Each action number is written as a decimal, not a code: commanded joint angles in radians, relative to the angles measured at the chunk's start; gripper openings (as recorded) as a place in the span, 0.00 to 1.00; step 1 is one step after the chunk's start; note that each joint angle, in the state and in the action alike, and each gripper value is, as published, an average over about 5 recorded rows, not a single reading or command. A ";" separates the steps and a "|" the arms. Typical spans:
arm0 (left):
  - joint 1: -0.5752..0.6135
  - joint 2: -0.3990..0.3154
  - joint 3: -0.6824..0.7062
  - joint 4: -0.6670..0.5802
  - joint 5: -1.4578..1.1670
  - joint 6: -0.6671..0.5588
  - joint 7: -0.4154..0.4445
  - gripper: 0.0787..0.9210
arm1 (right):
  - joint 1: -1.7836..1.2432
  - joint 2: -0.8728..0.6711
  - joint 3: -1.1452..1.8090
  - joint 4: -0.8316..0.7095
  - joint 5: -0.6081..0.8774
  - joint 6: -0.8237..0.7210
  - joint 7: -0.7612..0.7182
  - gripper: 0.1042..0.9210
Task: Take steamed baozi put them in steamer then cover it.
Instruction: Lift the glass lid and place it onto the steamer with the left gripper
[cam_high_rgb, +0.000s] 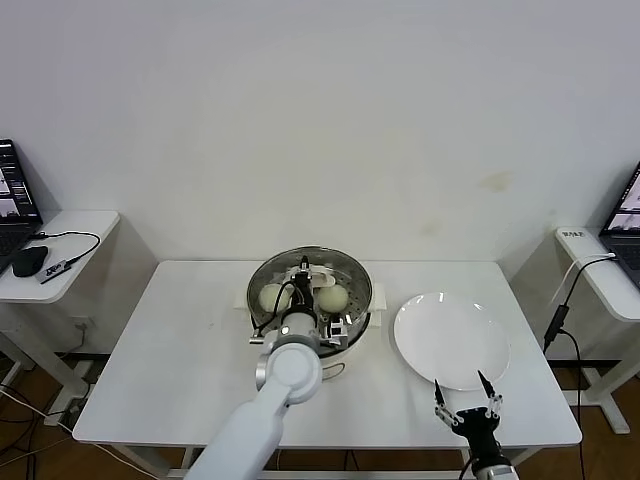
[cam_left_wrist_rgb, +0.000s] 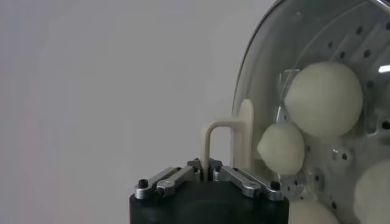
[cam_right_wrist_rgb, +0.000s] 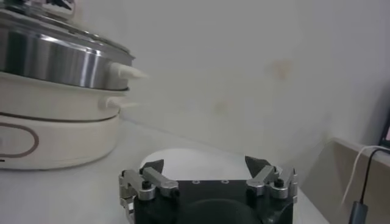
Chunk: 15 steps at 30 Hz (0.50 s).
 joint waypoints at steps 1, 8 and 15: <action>-0.006 -0.027 0.004 0.023 0.023 0.000 0.000 0.07 | -0.002 0.001 -0.001 -0.002 -0.002 0.002 0.000 0.88; -0.004 -0.027 -0.004 0.026 0.048 -0.017 -0.009 0.07 | -0.004 0.000 -0.004 0.000 -0.002 0.003 -0.001 0.88; 0.006 -0.022 -0.010 0.009 0.044 -0.032 -0.018 0.09 | -0.004 0.001 -0.013 -0.001 -0.005 0.003 -0.001 0.88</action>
